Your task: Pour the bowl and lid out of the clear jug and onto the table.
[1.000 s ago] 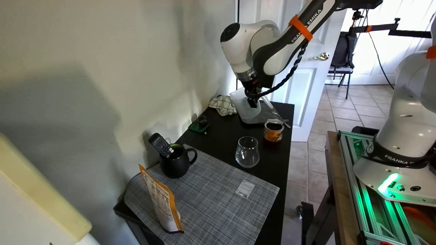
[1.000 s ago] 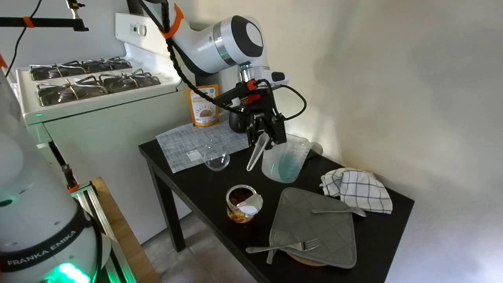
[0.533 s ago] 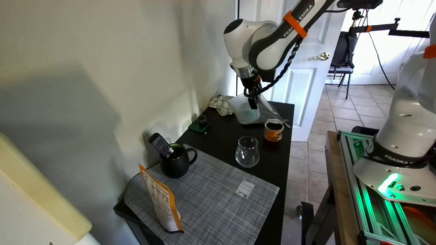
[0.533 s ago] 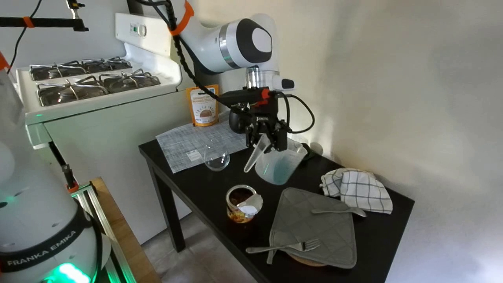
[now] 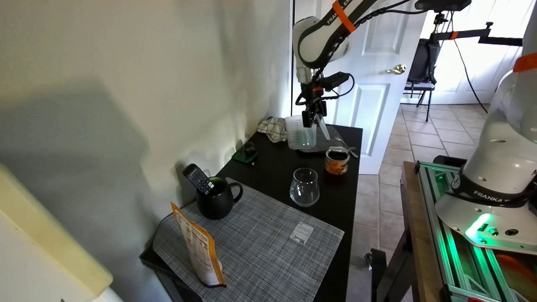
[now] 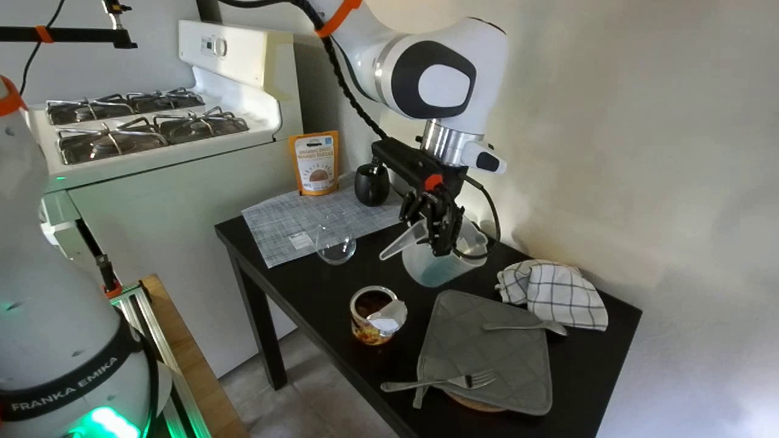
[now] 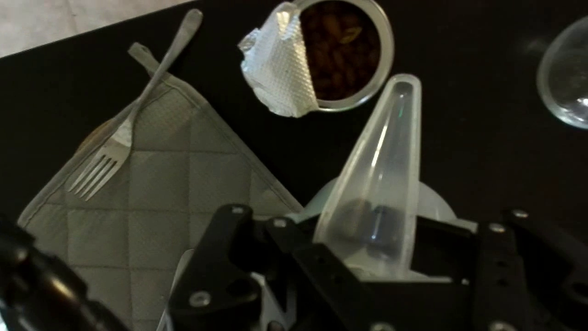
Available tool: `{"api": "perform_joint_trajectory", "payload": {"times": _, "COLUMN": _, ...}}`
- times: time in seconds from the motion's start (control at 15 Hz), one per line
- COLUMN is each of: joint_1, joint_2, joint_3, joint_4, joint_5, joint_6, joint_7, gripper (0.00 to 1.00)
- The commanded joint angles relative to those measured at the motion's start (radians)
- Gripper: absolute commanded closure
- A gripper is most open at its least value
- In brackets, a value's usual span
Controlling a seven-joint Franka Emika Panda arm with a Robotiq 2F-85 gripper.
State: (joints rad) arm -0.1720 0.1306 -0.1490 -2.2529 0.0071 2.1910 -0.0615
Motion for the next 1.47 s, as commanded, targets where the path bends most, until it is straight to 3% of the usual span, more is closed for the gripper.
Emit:
{"api": "perform_joint_trajectory", "payload": {"times": 0.0, "joint_1": -0.029, "joint_2": 0.041, "joint_3": 0.007, "joint_4": 0.052, "joint_5": 0.22, "joint_6": -0.018, "joint_7": -0.045, "gripper": 1.0}}
{"api": "perform_joint_trajectory", "payload": {"times": 0.4, "joint_1": -0.074, "joint_2": 0.106, "joint_3": 0.023, "joint_4": 0.115, "joint_5": 0.597, "joint_6": -0.05, "joint_7": -0.129, "gripper": 1.0}}
{"api": "perform_joint_trajectory", "payload": {"times": 0.8, "joint_1": -0.108, "joint_2": 0.169, "joint_3": 0.034, "joint_4": 0.152, "joint_5": 0.945, "joint_6": -0.154, "joint_7": -0.226, "gripper": 1.0}}
{"api": "perform_joint_trajectory", "payload": {"times": 1.4, "joint_1": -0.115, "joint_2": 0.189, "joint_3": 0.017, "joint_4": 0.108, "joint_5": 1.324, "joint_6": -0.482, "joint_7": -0.414, "gripper": 1.0}}
